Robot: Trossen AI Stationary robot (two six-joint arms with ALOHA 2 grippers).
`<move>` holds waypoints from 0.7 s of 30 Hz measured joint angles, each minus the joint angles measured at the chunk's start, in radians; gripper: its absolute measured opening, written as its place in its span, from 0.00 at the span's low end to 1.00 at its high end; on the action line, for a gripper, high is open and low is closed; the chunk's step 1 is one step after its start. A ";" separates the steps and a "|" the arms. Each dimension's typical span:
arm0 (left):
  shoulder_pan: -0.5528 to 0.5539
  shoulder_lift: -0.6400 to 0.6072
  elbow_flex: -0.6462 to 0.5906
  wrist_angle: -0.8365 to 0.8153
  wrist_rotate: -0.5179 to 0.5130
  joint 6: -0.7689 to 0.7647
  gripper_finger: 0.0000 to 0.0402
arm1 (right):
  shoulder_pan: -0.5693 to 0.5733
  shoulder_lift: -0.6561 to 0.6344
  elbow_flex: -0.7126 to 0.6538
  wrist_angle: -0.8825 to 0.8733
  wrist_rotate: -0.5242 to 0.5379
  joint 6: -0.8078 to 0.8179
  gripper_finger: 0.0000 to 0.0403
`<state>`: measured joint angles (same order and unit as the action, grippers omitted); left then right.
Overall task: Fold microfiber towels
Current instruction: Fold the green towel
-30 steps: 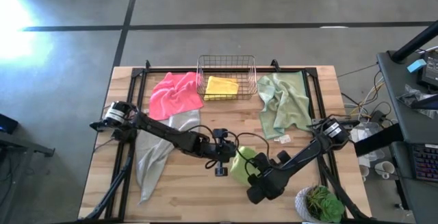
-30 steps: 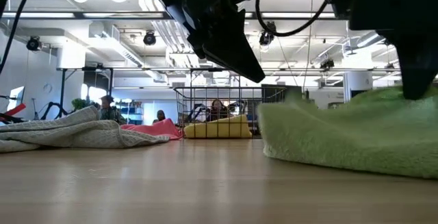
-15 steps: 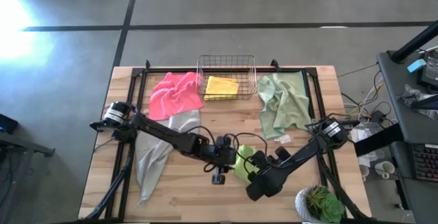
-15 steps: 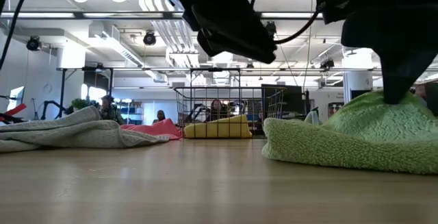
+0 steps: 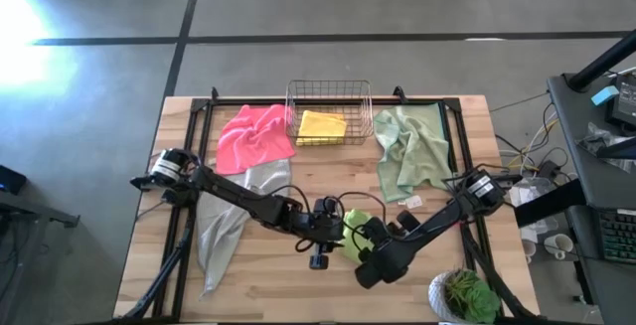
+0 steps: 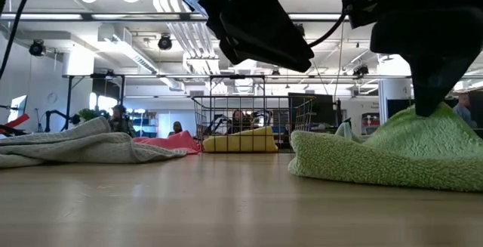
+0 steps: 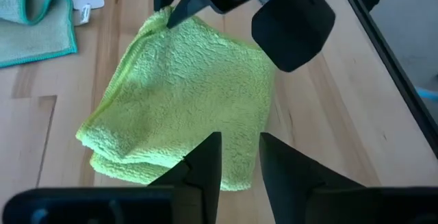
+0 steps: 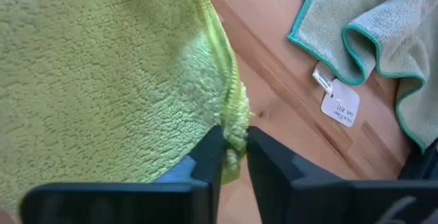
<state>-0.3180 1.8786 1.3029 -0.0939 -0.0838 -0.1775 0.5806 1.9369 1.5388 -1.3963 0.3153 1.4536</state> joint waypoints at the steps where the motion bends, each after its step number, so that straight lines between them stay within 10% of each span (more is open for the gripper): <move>1: 0.000 0.000 0.000 0.004 0.000 0.000 0.21 | -0.003 0.000 0.002 -0.002 0.000 0.000 0.19; 10: 0.002 -0.001 0.002 -0.037 0.002 0.007 0.21 | -0.010 -0.075 0.011 -0.010 0.022 0.002 0.31; 21: 0.016 -0.192 0.025 -0.537 -0.048 0.007 0.21 | 0.016 -0.162 0.002 0.381 0.028 -0.100 0.25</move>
<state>-0.3017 1.6863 1.3281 -0.6310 -0.1315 -0.1708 0.5961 1.7751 1.5404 -1.0151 0.3433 1.3537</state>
